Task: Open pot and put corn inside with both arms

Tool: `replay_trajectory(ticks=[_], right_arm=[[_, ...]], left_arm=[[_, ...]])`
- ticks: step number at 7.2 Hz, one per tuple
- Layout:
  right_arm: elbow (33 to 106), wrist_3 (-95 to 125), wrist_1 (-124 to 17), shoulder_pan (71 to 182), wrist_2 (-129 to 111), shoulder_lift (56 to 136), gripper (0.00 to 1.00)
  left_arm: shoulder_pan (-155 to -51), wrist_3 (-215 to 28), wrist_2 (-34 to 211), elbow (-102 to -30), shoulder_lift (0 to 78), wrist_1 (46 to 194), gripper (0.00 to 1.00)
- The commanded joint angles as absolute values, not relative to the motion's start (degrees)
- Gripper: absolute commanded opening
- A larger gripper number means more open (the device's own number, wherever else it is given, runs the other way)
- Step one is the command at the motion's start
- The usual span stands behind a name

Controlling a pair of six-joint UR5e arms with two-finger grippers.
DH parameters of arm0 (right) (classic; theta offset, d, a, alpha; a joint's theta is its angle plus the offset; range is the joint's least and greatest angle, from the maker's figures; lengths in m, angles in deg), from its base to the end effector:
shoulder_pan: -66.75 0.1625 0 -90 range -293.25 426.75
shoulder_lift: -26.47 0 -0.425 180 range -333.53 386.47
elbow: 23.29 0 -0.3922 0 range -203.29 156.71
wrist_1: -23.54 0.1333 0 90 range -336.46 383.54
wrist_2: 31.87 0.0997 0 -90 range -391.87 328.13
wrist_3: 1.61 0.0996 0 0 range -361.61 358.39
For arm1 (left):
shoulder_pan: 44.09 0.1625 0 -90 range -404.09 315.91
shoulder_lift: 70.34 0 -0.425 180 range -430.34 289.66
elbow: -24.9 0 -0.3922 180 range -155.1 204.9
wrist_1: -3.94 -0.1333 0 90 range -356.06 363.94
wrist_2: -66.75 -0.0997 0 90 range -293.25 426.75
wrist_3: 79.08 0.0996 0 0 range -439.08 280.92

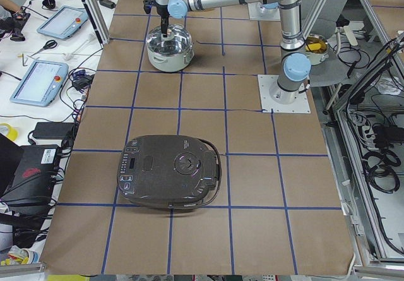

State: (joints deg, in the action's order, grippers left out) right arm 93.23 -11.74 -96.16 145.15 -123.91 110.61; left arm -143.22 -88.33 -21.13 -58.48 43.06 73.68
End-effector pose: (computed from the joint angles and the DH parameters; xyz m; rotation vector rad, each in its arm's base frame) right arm 0.0327 -0.4860 0.2712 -0.0387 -3.1141 -0.0820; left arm -0.2384 -0.6199 0.3460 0.0015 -3.0943 0.0836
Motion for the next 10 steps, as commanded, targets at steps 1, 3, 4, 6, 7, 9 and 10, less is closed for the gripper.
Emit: replay_trajectory(ticks=[1, 3, 4, 6, 7, 9, 10], right_arm=[[96.2, -12.3, -99.6, 145.1, -124.0, 108.1, 1.0], [96.2, -13.1, -101.6, 145.0, -124.1, 105.6, 1.0], [96.2, -13.9, -102.8, 144.4, -124.2, 105.3, 1.0], [96.2, -13.9, -102.8, 143.1, -124.2, 103.0, 1.0], [96.4, -13.7, -102.9, 142.7, -123.6, 102.5, 1.0], [98.3, -13.7, -104.8, 142.7, -123.5, 101.4, 0.93], [98.3, -13.6, -106.2, 142.7, -123.7, 100.9, 0.81]], left_arm=[[-143.2, -87.7, -21.5, -58.7, 43.6, 73.6, 0.87], [-143.2, -87.8, -22.2, -58.7, 43.4, 73.8, 0.67], [-143.2, -88.0, -22.2, -58.5, 43.4, 73.8, 0.59], [-143.2, -88.0, -21.2, -58.3, 43.5, 73.8, 0.15], [-143.1, -88.1, -21.3, -58.2, 42.6, 74.2, 0.15], [-142.0, -88.1, -21.1, -55.8, 38.9, 80.7, 0.14], [-140.8, -87.3, -21.2, -53.2, 37.3, 85.0, 0.14]])
